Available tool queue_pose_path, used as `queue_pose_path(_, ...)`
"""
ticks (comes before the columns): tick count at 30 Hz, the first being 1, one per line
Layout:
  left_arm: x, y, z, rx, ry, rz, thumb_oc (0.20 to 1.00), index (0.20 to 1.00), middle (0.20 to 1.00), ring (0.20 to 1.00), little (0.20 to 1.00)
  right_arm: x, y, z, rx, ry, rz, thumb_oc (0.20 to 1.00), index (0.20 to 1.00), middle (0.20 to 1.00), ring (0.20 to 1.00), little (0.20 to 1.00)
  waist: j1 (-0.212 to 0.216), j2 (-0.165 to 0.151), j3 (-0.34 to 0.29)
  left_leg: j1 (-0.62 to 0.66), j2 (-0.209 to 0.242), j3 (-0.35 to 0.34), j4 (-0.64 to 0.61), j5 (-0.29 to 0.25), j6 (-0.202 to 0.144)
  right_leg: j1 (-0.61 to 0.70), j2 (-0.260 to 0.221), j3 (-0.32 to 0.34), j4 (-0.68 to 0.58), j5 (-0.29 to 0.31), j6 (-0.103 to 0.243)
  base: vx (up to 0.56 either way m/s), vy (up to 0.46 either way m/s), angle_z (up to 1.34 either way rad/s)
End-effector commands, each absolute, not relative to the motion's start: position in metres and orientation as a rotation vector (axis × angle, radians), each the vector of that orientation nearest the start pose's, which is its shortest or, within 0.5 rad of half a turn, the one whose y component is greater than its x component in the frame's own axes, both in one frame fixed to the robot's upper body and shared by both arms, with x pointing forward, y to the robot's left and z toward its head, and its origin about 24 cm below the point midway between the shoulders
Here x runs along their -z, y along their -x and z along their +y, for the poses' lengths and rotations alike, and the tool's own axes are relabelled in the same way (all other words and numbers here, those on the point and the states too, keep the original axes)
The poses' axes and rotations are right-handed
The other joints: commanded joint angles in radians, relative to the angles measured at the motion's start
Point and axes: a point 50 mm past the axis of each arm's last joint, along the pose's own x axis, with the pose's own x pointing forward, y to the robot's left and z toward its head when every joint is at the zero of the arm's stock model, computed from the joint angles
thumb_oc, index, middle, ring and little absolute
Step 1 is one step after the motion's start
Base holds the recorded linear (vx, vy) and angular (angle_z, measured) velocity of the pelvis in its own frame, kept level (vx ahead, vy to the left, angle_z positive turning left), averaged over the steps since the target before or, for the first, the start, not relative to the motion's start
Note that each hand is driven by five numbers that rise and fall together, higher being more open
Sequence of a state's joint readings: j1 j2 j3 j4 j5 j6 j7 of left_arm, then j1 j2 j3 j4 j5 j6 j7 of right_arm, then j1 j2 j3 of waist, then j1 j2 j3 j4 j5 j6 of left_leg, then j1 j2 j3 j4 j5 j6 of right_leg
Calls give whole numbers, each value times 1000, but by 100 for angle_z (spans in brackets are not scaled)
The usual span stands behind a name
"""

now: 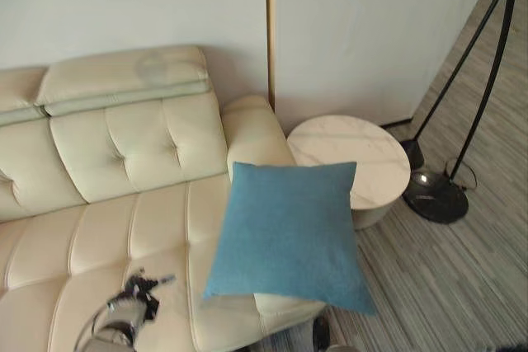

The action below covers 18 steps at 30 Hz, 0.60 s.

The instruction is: Pick up all the scattered cushions and arrange them neatly on the sofa.

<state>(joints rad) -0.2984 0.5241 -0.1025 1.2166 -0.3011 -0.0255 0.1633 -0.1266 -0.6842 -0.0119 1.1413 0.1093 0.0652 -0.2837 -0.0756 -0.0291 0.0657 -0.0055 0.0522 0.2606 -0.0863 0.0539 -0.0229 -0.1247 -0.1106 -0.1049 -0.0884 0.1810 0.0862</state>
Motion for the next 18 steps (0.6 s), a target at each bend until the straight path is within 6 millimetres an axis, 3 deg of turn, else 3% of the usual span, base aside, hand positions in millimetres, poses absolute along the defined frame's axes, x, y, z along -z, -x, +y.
queue_pose_path(1, 49, -242, 332, -593, -96, 639, 1000, 1000, 1000, 1000, 1000, 1, -223, -390, 702, 611, 593, 1000, 1000, 1000, 1000, 1000, -11, 14, 26, 3, 29, -81, -1, -49, -44, 104, -26, 3, 1, -142, 77, 90, 55, -8)
queue_pose_path(2, 47, -246, 329, -594, -60, 615, 1000, 1000, 1000, 1000, 1000, -9, -237, -381, 680, 599, 520, 1000, 1000, 1000, 1000, 1000, -12, 13, 23, 10, 28, -80, -1, -51, -44, 110, -26, 6, 1, -144, 78, 52, 29, -2)
queue_pose_path(3, 47, -246, 329, -594, -60, 614, 1000, 1000, 1000, 1000, 1000, -9, -237, -381, 680, 598, 520, 1000, 1000, 1000, 1000, 1000, -11, 12, 22, 7, 28, -80, -1, -48, -44, 107, -26, 6, 1, -141, 77, 69, 35, -1)
queue_pose_path(4, 45, -256, 315, -582, 24, 568, 1000, 1000, 1000, 1000, 1000, -22, -259, -355, 632, 527, 388, 1000, 1000, 1000, 1000, 1000, -12, 11, 22, 23, 26, -79, -1, -58, -42, 122, -28, 8, 1, -144, 79, 34, 22, -2)
queue_pose_path(5, 44, -256, 315, -583, 23, 568, 1000, 1000, 1000, 1000, 1000, -22, -259, -355, 633, 527, 388, 1000, 1000, 1000, 1000, 1000, -12, 10, 20, 20, 26, -79, -1, -54, -42, 119, -29, 8, 1, -141, 78, 46, 37, -3)
queue_pose_path(6, 44, -262, 306, -572, 71, 550, 1000, 1000, 1000, 1000, 1000, -26, -269, -337, 594, 478, 330, 1000, 1000, 1000, 1000, 1000, -12, 8, 24, 24, 25, -79, -1, -57, -40, 120, -30, 10, 1, -139, 78, -22, 31, -4)
queue_pose_path(7, 45, -273, 283, -531, 141, 530, 1000, 1000, 1000, 1000, 1000, -34, -289, -297, 504, 380, 226, 1000, 1000, 1000, 1000, 1000, -13, 3, 40, 28, 22, -77, -1, -62, -36, 119, -31, 16, 1, -136, 79, -58, 31, -3)
queue_pose_path(8, 44, -279, 273, -509, 162, 526, 1000, 1000, 1000, 1000, 1000, -39, -297, -278, 461, 345, 186, 1000, 1000, 1000, 1000, 1000, -14, -1, 50, 19, 20, -75, -1, -57, -35, 106, -33, 19, 1, -127, 79, -62, 17, -5)
queue_pose_path(9, 44, -279, 274, -510, 161, 526, 1000, 1000, 1000, 1000, 1000, -39, -297, -278, 462, 345, 186, 1000, 1000, 1000, 1000, 1000, -14, -1, 50, 18, 20, -75, -1, -56, -35, 105, -33, 19, 1, -127, 79, -90, 6, -7)
queue_pose_path(13, 29, -308, 241, -432, 162, 490, 1000, 1000, 1000, 1000, 1000, -63, -325, -210, 313, 258, 52, 1000, 1000, 1000, 1000, 1000, -9, -17, 114, -43, 21, -73, -1, -33, -32, 29, -35, 35, 16, -104, 75, -189, 9, -13)
queue_pose_path(14, 23, -318, 232, -402, 127, 485, 1000, 1000, 1000, 1000, 1000, -67, -335, -185, 257, 245, 34, 1000, 1000, 1000, 1000, 1000, -6, -24, 141, -77, 23, -73, -1, -19, -33, -10, -36, 41, 30, -96, 72, -158, 14, -9)
queue_pose_path(17, 18, -324, 230, -396, 107, 482, 1000, 1000, 1000, 1000, 1000, -70, -339, -170, 226, 234, 24, 1000, 1000, 1000, 1000, 1000, -3, -30, 155, -103, 24, -76, 3, -10, -34, -39, -36, 43, 43, -93, 69, -112, 0, -3)
queue_pose_path(18, 13, -331, 224, -384, 88, 479, 1000, 1000, 1000, 1000, 1000, -68, -342, -149, 176, 220, 29, 1000, 1000, 1000, 1000, 1000, 4, -39, 176, -134, 26, -79, 12, -1, -35, -67, -39, 41, 56, -88, 65, -79, -9, -1)
